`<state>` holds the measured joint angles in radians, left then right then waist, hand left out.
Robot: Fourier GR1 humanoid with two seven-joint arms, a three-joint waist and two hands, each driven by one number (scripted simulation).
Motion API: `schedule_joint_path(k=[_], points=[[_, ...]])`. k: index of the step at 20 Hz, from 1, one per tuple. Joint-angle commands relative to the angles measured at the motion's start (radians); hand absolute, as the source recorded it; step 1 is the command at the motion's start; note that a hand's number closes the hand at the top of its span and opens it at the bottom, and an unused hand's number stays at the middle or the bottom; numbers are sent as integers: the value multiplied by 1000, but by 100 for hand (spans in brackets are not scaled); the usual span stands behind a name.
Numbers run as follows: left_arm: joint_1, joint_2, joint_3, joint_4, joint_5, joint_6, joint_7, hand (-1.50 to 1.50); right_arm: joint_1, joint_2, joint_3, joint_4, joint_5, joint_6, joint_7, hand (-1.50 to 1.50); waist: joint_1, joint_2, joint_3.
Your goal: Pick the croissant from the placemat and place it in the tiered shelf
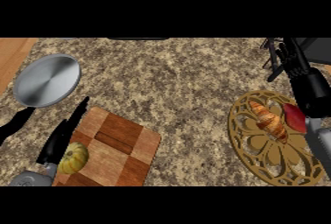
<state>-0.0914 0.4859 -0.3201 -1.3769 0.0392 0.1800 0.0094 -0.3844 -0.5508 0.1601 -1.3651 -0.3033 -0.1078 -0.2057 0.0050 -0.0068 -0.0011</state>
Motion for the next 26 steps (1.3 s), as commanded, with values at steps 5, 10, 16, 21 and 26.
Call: schedule_joint_path(k=[5,10,16,21,26], points=[[23,25,239,-25,177,-17,30,0,-35,106,72,-20,55,18,13,150,20,6,1],[93,-11,243,2,230,-32,28,0,75,18,-1,94,368,-456,90,150,-1,1,-2],[56,-9,288,45,234,-84,38,0,262,195,225,-158,503,-504,207,-150,-14,3,0],[105,-21,290,15,249,-83,20,0,243,-27,240,-252,749,-484,549,-150,-24,-5,-4],[126,-16,293,-1,237,-81,14,0,224,-170,263,-346,858,-261,847,-150,-18,-5,-5]])
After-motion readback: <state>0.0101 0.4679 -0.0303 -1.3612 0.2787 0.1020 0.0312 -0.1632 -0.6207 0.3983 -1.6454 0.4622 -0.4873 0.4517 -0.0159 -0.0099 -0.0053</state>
